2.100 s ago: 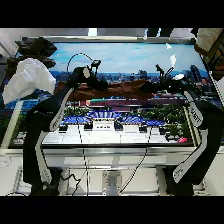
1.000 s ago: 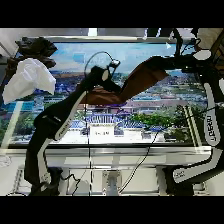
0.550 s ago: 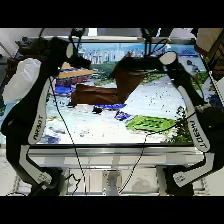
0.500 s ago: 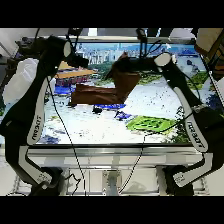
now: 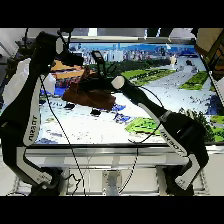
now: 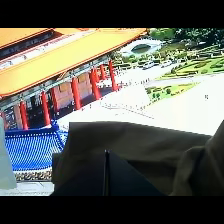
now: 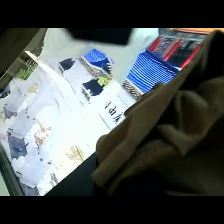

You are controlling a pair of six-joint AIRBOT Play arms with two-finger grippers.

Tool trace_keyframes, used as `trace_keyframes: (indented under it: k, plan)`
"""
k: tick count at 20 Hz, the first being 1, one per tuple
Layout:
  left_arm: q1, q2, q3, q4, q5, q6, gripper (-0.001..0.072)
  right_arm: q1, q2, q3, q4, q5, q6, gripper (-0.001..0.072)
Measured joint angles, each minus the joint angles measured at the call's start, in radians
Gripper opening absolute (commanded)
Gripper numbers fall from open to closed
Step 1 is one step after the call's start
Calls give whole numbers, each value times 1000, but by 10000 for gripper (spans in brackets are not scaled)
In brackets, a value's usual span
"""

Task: Fold the shirts.

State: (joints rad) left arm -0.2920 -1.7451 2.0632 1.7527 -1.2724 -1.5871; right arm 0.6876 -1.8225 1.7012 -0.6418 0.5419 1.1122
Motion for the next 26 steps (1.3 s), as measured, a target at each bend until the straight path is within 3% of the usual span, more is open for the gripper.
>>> trace_keyframes:
  k: [1, 2, 11, 12, 14, 16, 17, 21, 26]
  plan:
    - [0, 0, 0, -2, -4, 0, 14, 16, -8, 6, 1, -23, -3, 308]
    - [1, 0, 0, -4, -10, 0, 14, 27, -13, 13, 3, -48, -11, 348]
    - [19, 0, -12, 0, -71, 16, 26, -43, -16, 77, -13, -80, -36, 348]
    - [25, 0, -12, -1, -82, 25, 67, -65, -8, 80, -23, -67, -37, 351]
    - [39, 0, -12, -28, -101, 54, 300, -123, 17, 84, -55, -28, -39, 383]
    - [63, 0, -13, -98, -118, 94, 425, -192, 51, 86, -81, 35, -39, 397]
    - [77, 0, -13, -145, -122, 104, 425, -229, 71, 87, -89, 74, -38, 486]
    - [143, -1, -48, -319, -129, 155, 425, -379, 133, 87, -110, 303, 23, 512]
    - [196, -44, -104, -394, -136, 188, 425, -490, 155, 42, -246, 607, 165, 512]
